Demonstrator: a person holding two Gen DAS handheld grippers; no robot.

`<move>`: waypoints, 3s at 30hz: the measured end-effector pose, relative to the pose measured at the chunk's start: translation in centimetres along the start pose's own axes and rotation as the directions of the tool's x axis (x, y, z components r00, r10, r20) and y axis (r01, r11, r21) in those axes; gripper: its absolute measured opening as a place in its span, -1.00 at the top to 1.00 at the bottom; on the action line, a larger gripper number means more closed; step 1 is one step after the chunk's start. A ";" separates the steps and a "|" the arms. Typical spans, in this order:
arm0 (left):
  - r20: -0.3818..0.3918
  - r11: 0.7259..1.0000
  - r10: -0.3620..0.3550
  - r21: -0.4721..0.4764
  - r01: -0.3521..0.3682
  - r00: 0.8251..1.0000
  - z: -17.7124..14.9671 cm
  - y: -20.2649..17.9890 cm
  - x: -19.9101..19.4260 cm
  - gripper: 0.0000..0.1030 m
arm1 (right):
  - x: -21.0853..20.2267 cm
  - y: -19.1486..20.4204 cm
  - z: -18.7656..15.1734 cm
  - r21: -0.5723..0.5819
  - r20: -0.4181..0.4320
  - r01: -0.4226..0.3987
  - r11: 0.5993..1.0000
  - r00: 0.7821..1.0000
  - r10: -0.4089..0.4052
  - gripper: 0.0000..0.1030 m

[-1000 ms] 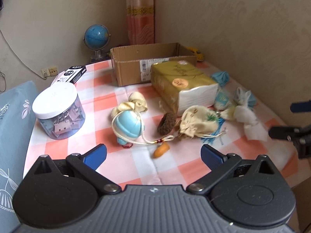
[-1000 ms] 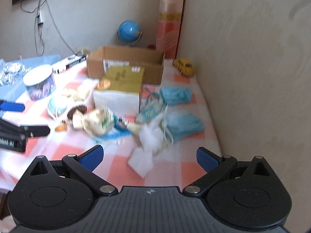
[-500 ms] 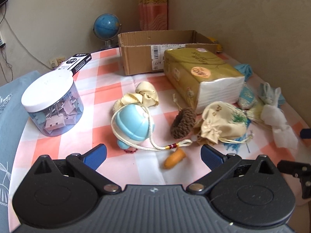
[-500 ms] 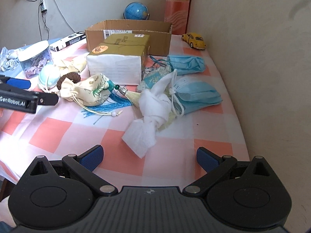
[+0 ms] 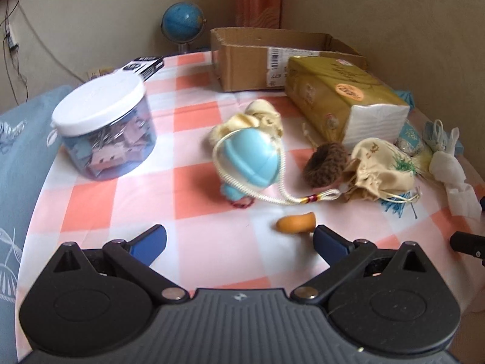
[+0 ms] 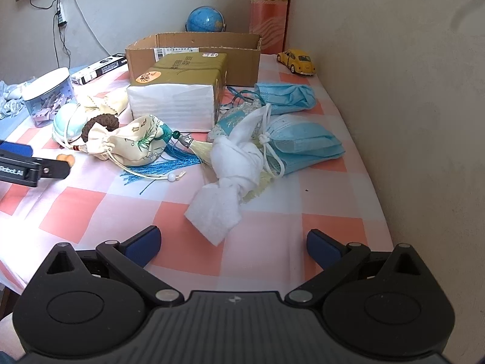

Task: Organize soft objects
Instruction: 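Move right gripper toward white cloth bunny while left gripper approaches small orange cone, then close right gripper on white cloth bunny while left gripper grasps orange cone, then carry bunny into cardboard box and release with right gripper while left drops orange cone there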

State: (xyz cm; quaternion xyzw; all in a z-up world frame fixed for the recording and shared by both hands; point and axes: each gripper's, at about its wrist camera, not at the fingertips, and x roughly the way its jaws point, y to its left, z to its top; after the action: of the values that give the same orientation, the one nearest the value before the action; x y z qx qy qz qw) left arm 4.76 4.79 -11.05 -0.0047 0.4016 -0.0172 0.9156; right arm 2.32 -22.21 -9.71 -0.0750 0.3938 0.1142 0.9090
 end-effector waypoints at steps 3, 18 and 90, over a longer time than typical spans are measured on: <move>0.002 1.000 0.018 0.014 -0.018 1.000 -0.2 -0.1 -0.4 -0.98 | -0.1 0.0 -0.2 0.002 0.012 0.001 1.000 1.000 -0.001 -1.00; 0.057 0.994 -0.076 0.087 0.071 0.995 0.6 -3.5 -0.5 0.06 | -0.4 -0.1 -0.8 -0.005 0.046 -0.009 1.000 0.999 0.009 -1.00; 0.111 0.942 -0.210 0.289 0.171 0.971 6.4 0.5 -5.1 0.53 | 6.2 2.6 23.6 -0.232 0.168 0.041 0.972 0.986 -0.002 0.29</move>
State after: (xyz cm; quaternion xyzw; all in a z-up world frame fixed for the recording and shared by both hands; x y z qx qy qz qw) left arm 6.05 5.48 -3.02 0.0833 0.3276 -0.1616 0.9272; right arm 22.20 -13.42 1.68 -0.1761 0.2993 0.1558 0.9247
